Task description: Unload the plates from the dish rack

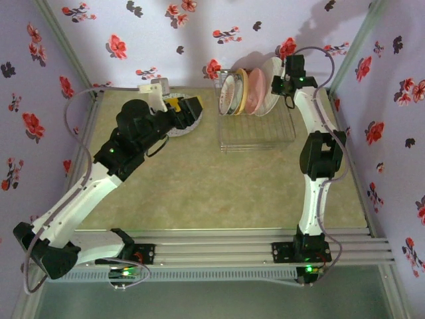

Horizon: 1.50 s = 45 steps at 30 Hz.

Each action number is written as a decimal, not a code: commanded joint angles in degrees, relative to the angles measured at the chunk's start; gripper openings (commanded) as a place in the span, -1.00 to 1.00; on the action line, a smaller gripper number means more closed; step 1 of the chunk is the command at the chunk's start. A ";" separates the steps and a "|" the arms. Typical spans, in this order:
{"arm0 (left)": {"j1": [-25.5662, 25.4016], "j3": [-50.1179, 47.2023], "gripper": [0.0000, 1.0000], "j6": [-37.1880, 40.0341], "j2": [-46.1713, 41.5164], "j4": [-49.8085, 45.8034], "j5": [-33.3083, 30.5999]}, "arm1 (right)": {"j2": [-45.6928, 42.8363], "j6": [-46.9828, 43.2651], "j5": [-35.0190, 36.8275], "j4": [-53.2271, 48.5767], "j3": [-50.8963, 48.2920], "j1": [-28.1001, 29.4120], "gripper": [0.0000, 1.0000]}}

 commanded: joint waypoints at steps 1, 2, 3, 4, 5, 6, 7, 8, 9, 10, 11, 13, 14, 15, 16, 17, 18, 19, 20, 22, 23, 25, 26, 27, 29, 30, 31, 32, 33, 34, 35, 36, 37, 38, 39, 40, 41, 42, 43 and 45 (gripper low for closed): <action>-0.33 -0.47 0.51 0.55 -1.37 0.22 -1.45 | -0.18 -1.66 3.59 -1.17 2.44 0.98 -0.85; -0.33 -0.57 0.51 0.58 -1.45 0.14 -1.44 | -0.45 -1.66 4.17 -1.18 2.44 1.25 -0.92; -0.29 -0.60 0.51 0.50 -1.59 0.14 -1.47 | -0.77 -1.62 4.79 -1.23 2.53 1.47 -0.99; -0.36 -0.71 0.51 0.44 -1.69 0.06 -1.40 | -1.03 -1.66 5.31 -1.04 2.56 1.62 -1.00; -0.33 -0.81 0.51 0.36 -1.73 0.05 -1.44 | -1.40 -1.69 6.10 -1.05 2.62 1.88 -1.00; -0.33 -0.94 0.51 0.28 -1.80 0.05 -1.40 | -1.67 -1.75 7.08 -1.03 2.65 2.09 -1.00; -0.33 -0.99 0.51 0.22 -1.89 0.08 -1.41 | -2.08 -1.84 7.76 -0.99 2.64 2.31 -1.00; -0.35 -1.06 0.51 0.23 -1.98 0.12 -1.42 | -2.44 -1.92 8.50 -0.96 2.79 2.45 -1.00; -0.33 -1.15 0.51 0.13 -2.03 0.14 -1.49 | -2.84 -1.93 9.44 -0.96 2.84 2.74 -1.00; -0.33 -1.26 0.51 0.03 -2.09 0.14 -1.49 | -3.19 -2.01 10.34 -0.98 2.80 2.91 -1.00; -0.33 -1.35 0.51 0.01 -2.16 0.18 -1.56 | -3.59 -2.23 11.17 -0.96 2.91 3.14 -1.00; -0.33 -1.58 0.51 -0.09 -2.39 0.31 -1.56 | -4.72 -2.66 13.13 -0.81 3.03 3.59 -1.00; -0.35 -1.68 0.51 -0.09 -2.39 0.40 -1.55 | -5.28 -3.01 14.11 -0.74 3.00 3.92 -1.00; -0.33 -1.86 0.51 -0.18 -2.47 0.61 -1.57 | -5.84 -3.28 15.29 -0.79 3.04 4.16 -1.00; -0.38 -2.08 0.50 -0.26 -2.59 0.94 -1.55 | -6.51 -3.55 16.27 -0.87 3.15 4.27 -1.00; -0.33 -2.22 0.51 -0.39 -2.71 1.24 -1.54 | -7.11 -3.81 17.04 -1.00 3.28 4.37 -1.00; -0.33 -2.40 0.51 -0.52 -2.75 1.60 -1.57 | -7.81 -4.10 18.11 -1.30 3.53 4.63 -1.00; -0.33 -2.57 0.50 -0.57 -2.77 1.89 -1.57 | -8.47 -4.38 19.21 -1.61 3.54 4.74 -1.00; -0.33 -2.67 0.51 -0.62 -2.82 2.10 -1.55 | -9.22 -4.47 19.93 -1.79 3.65 4.83 -1.00; -0.39 -2.75 0.51 -0.70 -2.80 2.56 -1.57 | -10.87 -4.65 22.26 -2.26 3.56 4.83 -1.00; -0.33 -2.81 0.51 -0.70 -2.76 2.67 -1.57 | -11.63 -4.72 22.72 -2.33 3.50 4.79 -1.00; -0.38 -3.17 0.51 -0.87 -2.60 3.49 -1.50 | -13.39 -5.09 23.45 -2.28 3.24 4.88 -1.00; -0.33 -3.28 0.52 -1.00 -2.52 3.79 -1.57 | -14.13 -5.39 23.89 -2.41 3.37 4.87 -1.00; -0.33 -3.37 0.52 -1.04 -2.35 4.11 -1.55 | -14.93 -5.67 24.77 -2.54 3.34 4.95 -1.00; -0.33 -3.29 0.52 -1.14 -1.93 4.67 -1.32 | -16.54 -6.04 26.23 -3.09 3.36 4.99 -1.00; -0.35 -3.33 0.53 -1.21 -1.65 5.05 -1.18 | -17.42 -6.14 26.85 -3.37 3.29 4.99 -1.00; -0.40 -3.20 0.53 -1.31 -1.28 5.35 -0.97 | -18.38 -6.32 27.29 -3.66 3.16 4.95 -1.00; -0.33 -3.11 0.53 -1.40 -0.96 5.68 -0.68 | -19.35 -6.42 27.48 -3.84 3.01 5.00 -1.00; -0.33 -2.94 0.54 -1.46 -0.54 6.01 -0.41 | -20.59 -6.33 27.83 -3.86 2.49 4.99 -1.00; -0.33 -2.57 0.54 -1.61 0.04 6.27 -0.04 | -22.00 -6.04 28.02 -3.82 1.78 5.07 -1.00; -0.34 -2.29 0.54 -1.75 0.46 6.37 0.33 | -23.33 -5.62 28.09 -3.62 0.88 5.06 -1.00; -0.33 -1.90 0.54 -1.84 1.02 6.56 0.73 | -25.10 -5.00 27.89 -3.26 -0.26 5.17 -1.00; -0.35 -1.35 0.54 -2.02 1.66 6.57 1.20 | -26.84 -4.17 27.65 -2.95 -1.45 5.21 -1.00; -0.34 -0.86 0.54 -2.27 2.30 6.49 1.60 | -28.40 -3.35 27.42 -2.77 -2.50 5.28 -1.00; -0.36 -0.21 0.54 -2.54 2.97 6.19 2.00 | -30.19 -2.35 26.83 -2.72 -3.72 5.51 -1.00; -0.26 0.62 0.54 -2.71 3.71 5.75 2.60 | -32.04 -1.33 26.22 -2.65 -4.94 5.69 -1.00; -0.17 1.35 0.54 -2.98 4.41 5.23 3.16 | -33.71 -0.52 25.57 -2.63 -6.10 5.85 -1.00; 0.08 2.14 0.54 -3.38 5.26 4.79 3.82 | -35.33 0.47 24.24 -2.51 -7.42 5.92 -1.00; 0.35 2.86 0.54 -4.15 6.07 4.31 4.60 | -37.41 1.54 22.71 -2.07 -8.85 5.91 -1.00; 1.13 3.87 0.55 -5.81 7.62 3.67 6.10 | -41.64 3.53 19.03 -0.35 -12.98 5.97 -1.00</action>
